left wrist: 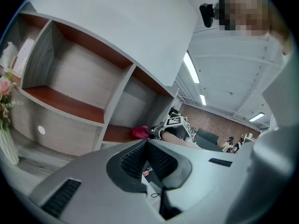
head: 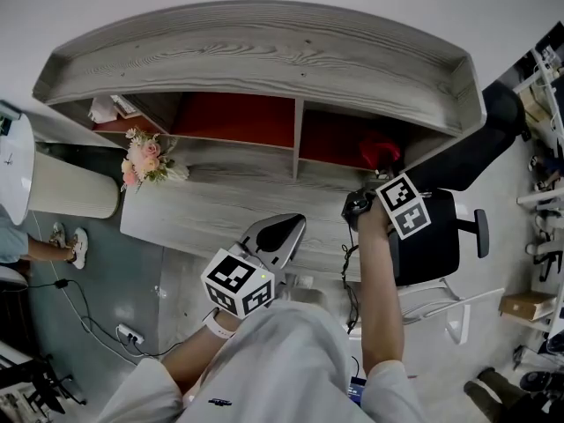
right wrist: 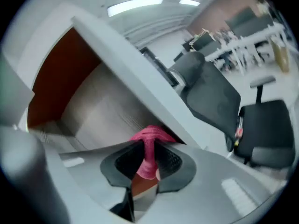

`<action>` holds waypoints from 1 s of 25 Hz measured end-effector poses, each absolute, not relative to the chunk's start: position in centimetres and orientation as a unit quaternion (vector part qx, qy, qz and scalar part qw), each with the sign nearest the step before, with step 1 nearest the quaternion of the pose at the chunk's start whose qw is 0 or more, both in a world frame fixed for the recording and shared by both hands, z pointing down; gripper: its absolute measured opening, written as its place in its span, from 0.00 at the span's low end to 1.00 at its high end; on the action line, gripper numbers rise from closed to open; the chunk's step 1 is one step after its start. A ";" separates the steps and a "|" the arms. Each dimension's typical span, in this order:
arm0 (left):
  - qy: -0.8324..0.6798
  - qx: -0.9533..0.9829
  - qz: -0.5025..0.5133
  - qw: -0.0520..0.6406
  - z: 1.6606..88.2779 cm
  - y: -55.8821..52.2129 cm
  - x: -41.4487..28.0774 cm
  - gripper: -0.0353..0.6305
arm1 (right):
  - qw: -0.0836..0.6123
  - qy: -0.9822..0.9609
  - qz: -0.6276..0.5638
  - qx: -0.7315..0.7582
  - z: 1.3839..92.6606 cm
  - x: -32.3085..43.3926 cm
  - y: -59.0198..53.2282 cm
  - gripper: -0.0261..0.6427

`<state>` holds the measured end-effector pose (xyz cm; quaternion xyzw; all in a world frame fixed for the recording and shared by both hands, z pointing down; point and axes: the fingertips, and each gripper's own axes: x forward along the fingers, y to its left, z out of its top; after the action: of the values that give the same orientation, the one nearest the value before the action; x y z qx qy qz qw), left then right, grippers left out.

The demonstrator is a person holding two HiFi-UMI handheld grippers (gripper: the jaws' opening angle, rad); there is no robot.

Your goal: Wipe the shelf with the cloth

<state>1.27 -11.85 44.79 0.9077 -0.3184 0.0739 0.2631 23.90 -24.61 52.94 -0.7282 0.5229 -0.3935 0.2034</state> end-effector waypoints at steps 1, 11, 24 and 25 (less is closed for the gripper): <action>-0.319 0.908 0.074 0.263 44.7 -11.8 1.2 0.06 | 0.254 0.503 -0.418 -0.713 53.1 24.2 -24.4 0.16; -0.331 0.904 0.074 0.260 44.5 -11.3 -0.3 0.06 | 0.491 0.360 -0.492 -0.623 53.6 26.1 -24.1 0.16; -0.333 0.902 0.073 0.264 44.6 -11.3 -1.1 0.06 | 0.546 0.390 -0.425 -0.607 46.4 26.6 -24.5 0.14; -0.332 0.903 0.072 0.263 44.5 -11.2 -1.0 0.06 | 0.549 0.393 -0.423 -0.605 45.8 26.6 -24.4 0.14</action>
<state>-0.97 -11.25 44.53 0.9029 -0.3319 0.0722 0.2634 26.60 -24.40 45.84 -0.6048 0.3927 -0.4226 0.5490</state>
